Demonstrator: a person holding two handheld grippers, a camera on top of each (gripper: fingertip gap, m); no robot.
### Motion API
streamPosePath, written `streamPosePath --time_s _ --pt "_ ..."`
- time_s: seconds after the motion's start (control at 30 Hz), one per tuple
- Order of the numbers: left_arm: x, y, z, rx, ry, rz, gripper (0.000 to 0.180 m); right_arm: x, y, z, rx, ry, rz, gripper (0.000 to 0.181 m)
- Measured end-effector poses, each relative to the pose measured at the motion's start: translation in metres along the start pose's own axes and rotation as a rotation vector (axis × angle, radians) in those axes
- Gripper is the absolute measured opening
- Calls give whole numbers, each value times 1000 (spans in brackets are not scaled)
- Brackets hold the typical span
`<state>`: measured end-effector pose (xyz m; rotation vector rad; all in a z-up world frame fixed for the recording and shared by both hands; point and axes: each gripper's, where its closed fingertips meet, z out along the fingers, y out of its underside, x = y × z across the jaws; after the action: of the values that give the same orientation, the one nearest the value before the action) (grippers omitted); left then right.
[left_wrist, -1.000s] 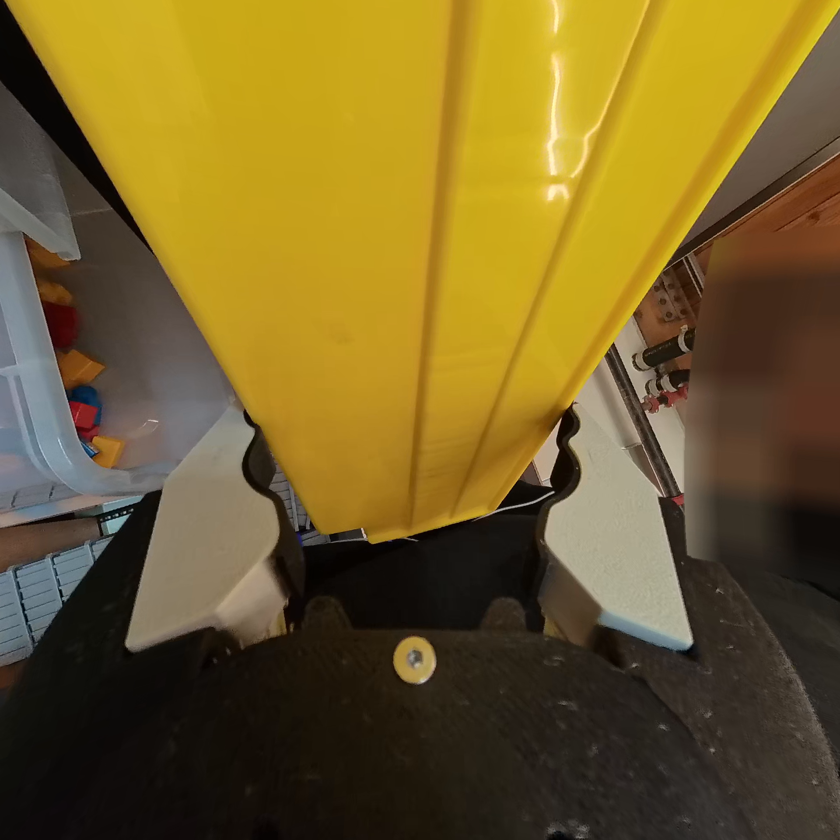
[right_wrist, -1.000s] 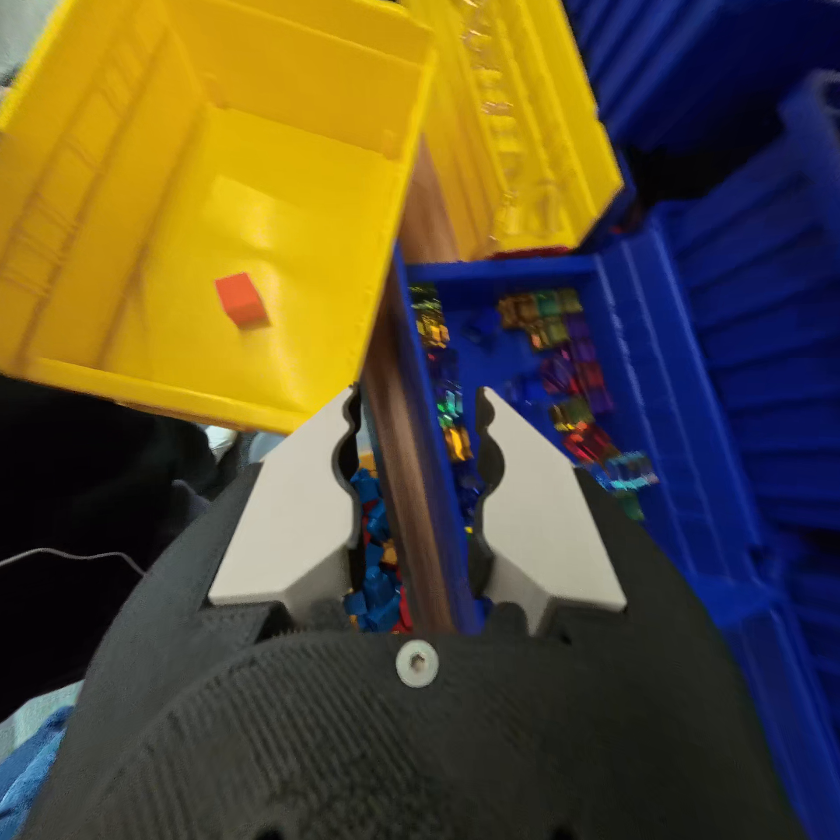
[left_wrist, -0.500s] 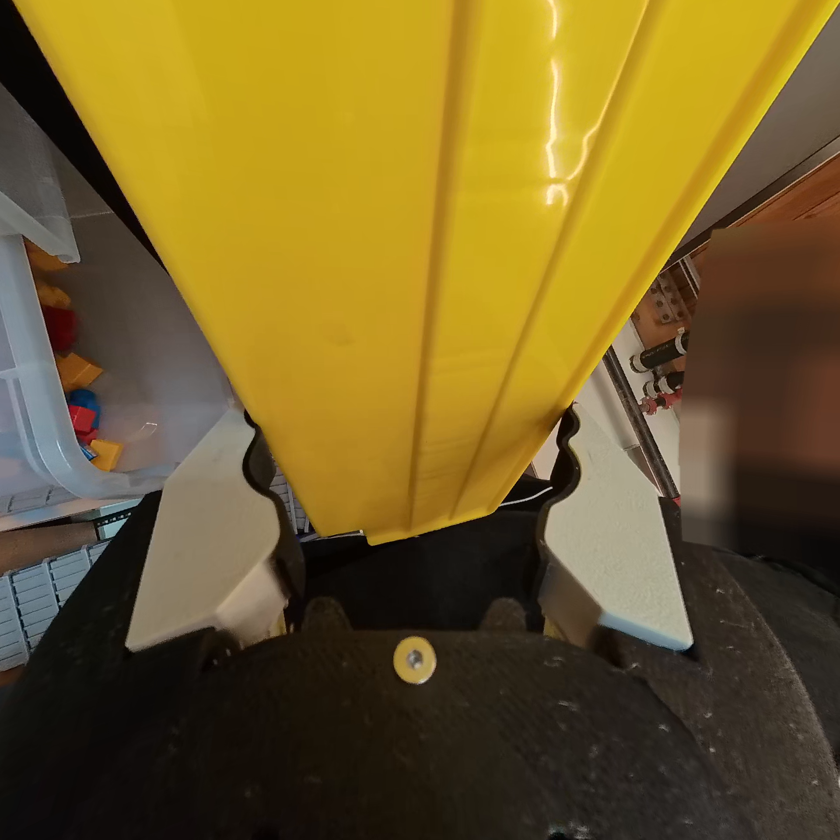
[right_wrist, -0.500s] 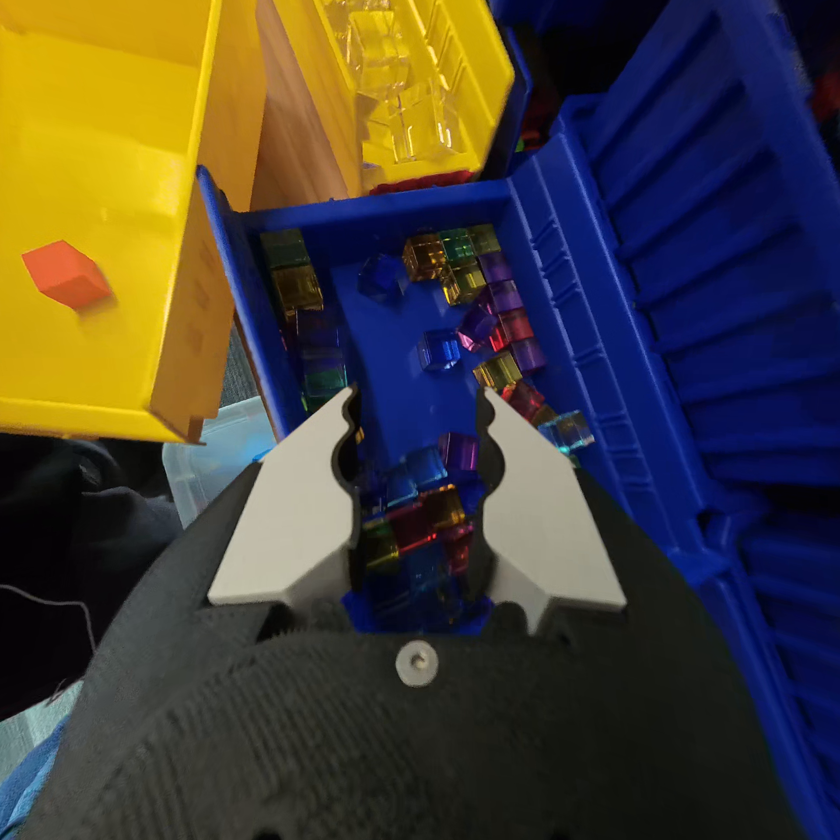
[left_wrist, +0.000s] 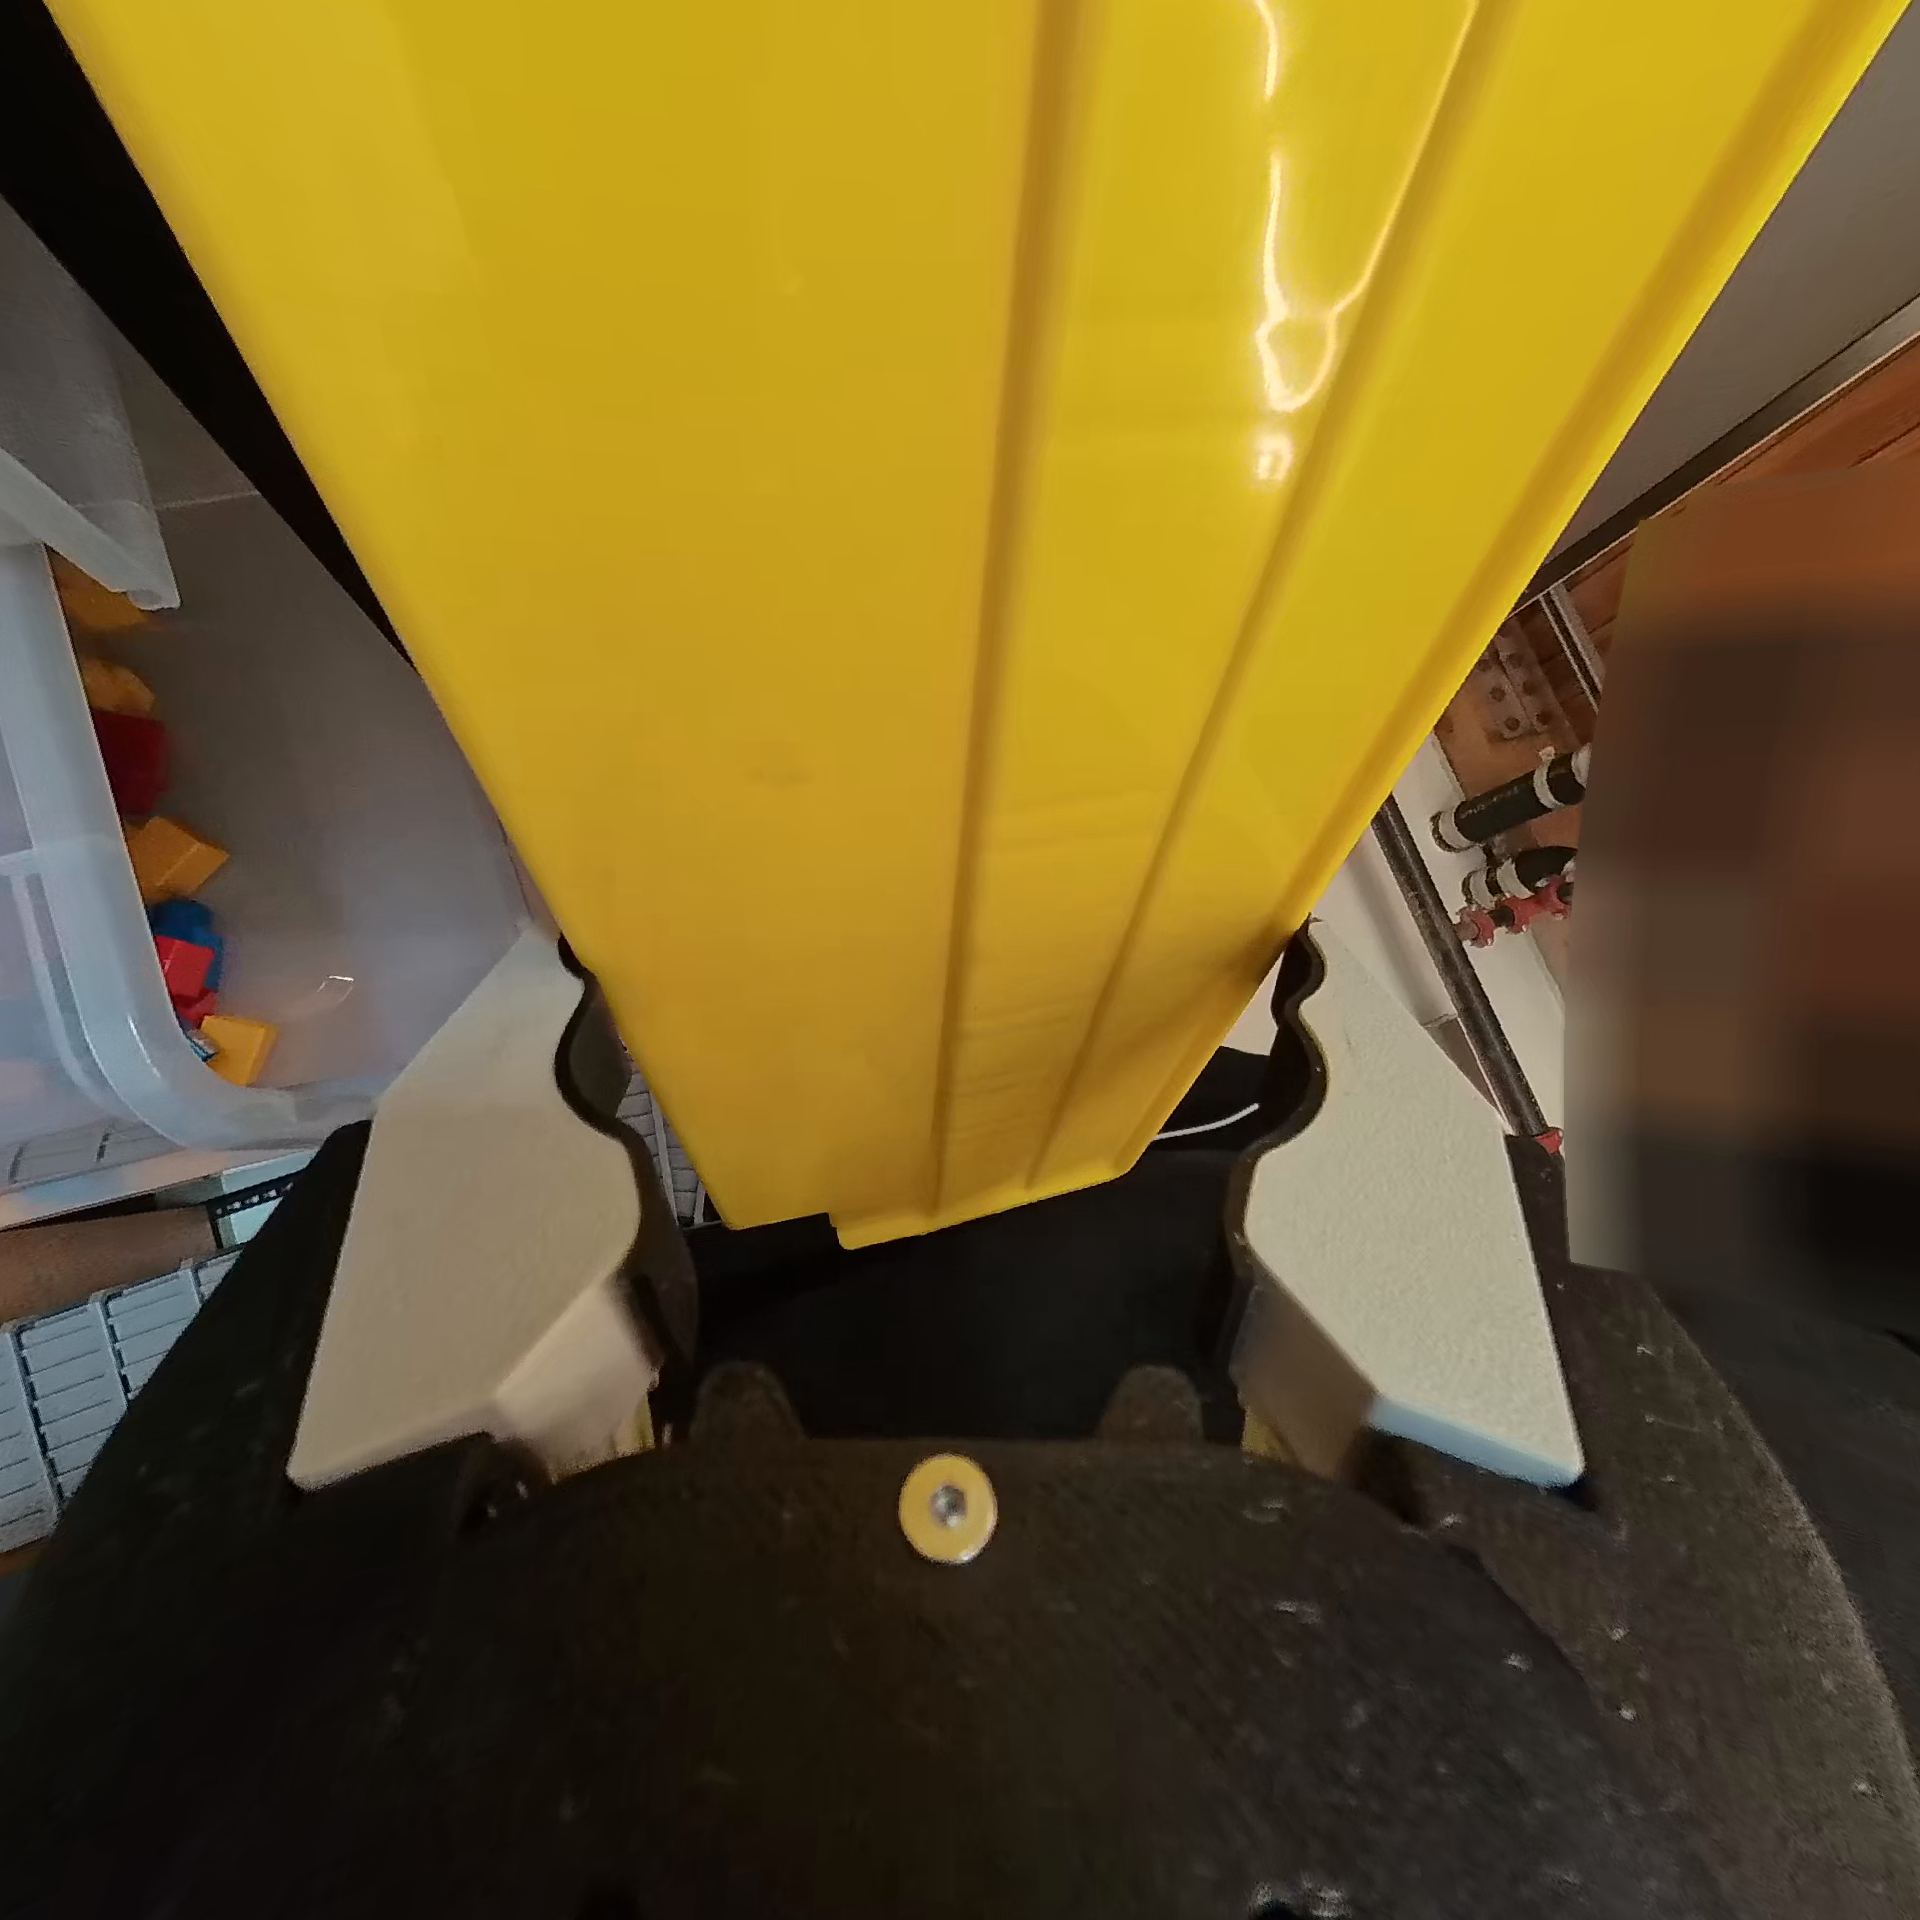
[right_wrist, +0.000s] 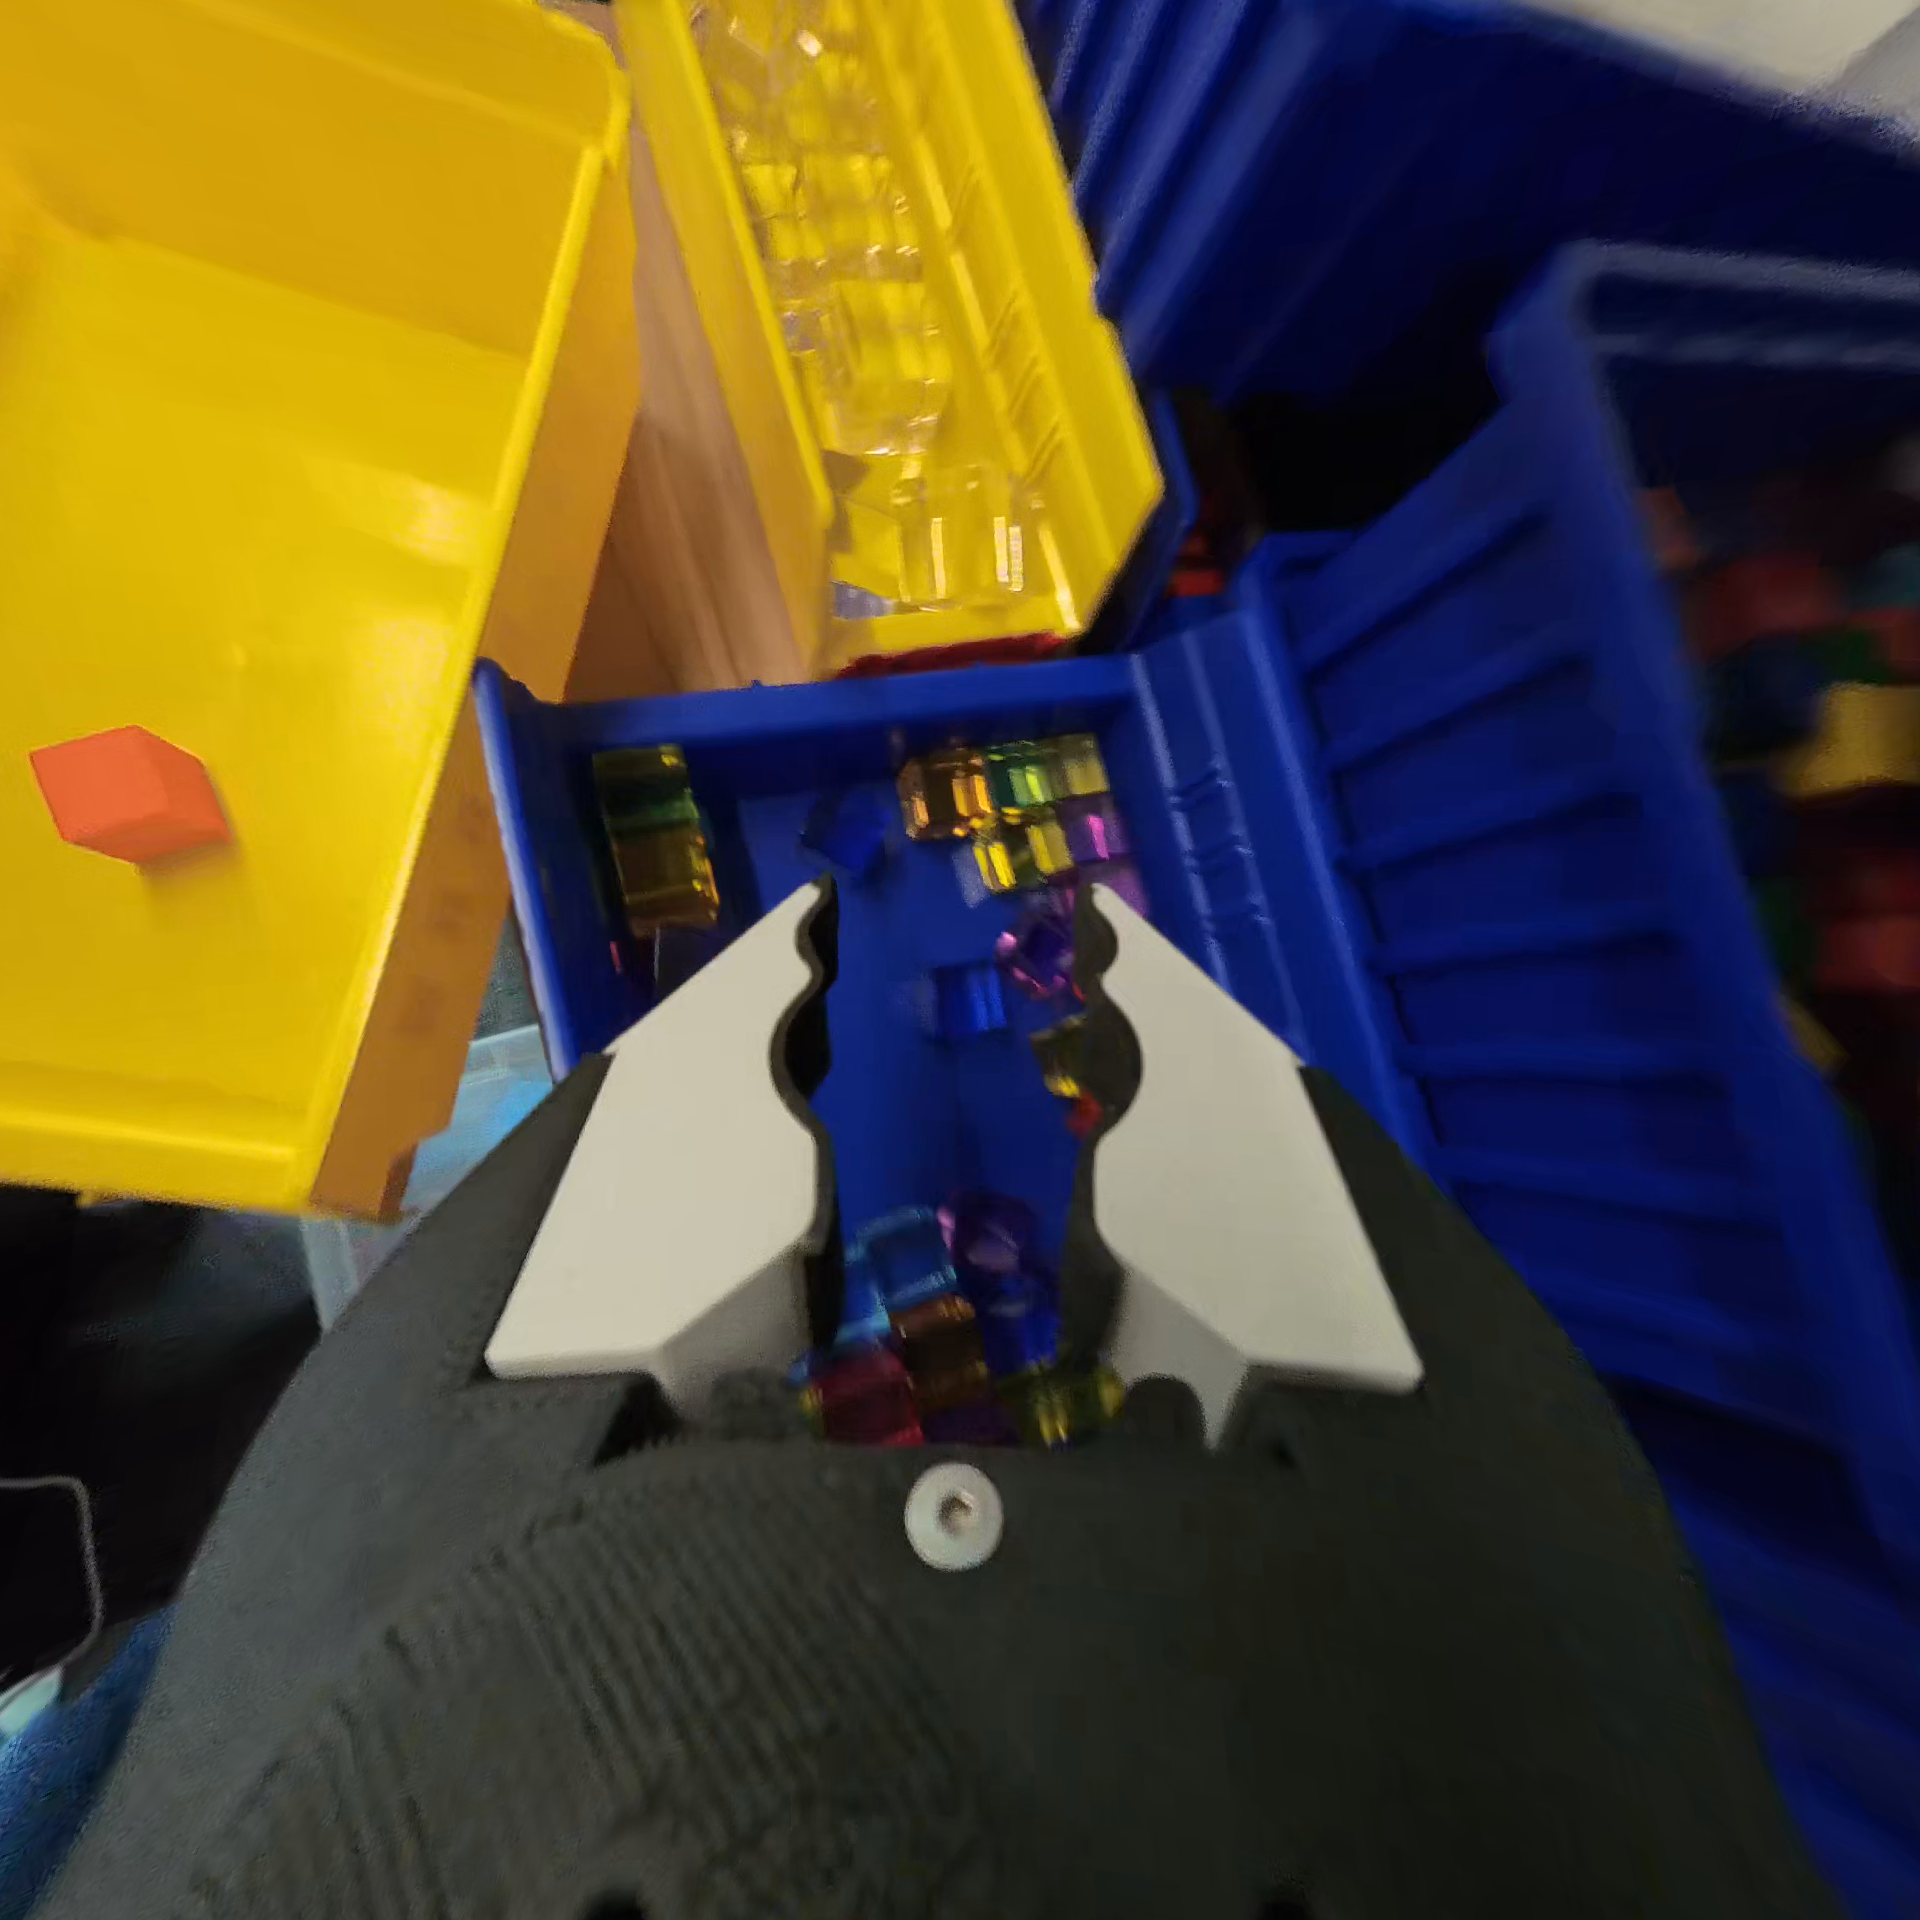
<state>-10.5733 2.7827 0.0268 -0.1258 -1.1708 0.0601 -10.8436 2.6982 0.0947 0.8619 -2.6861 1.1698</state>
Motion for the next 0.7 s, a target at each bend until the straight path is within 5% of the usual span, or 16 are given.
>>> streamPosePath --time_s 0.17,0.33,0.4,0.6,0.7 --pt "2 1 0 -34 3 -14 126 57 66 -97 -95 325 51 54" --pt "2 3 -1 -85 3 -32 126 137 231 -209 -361 682 345 52" --pt "3 3 -1 -103 1 -38 126 136 297 -221 -462 682 470 59" --pt "3 4 -1 -126 -7 -50 126 122 348 -198 -400 618 631 62" --pt "4 4 -1 -124 -9 -51 126 120 352 -189 -406 554 727 85"
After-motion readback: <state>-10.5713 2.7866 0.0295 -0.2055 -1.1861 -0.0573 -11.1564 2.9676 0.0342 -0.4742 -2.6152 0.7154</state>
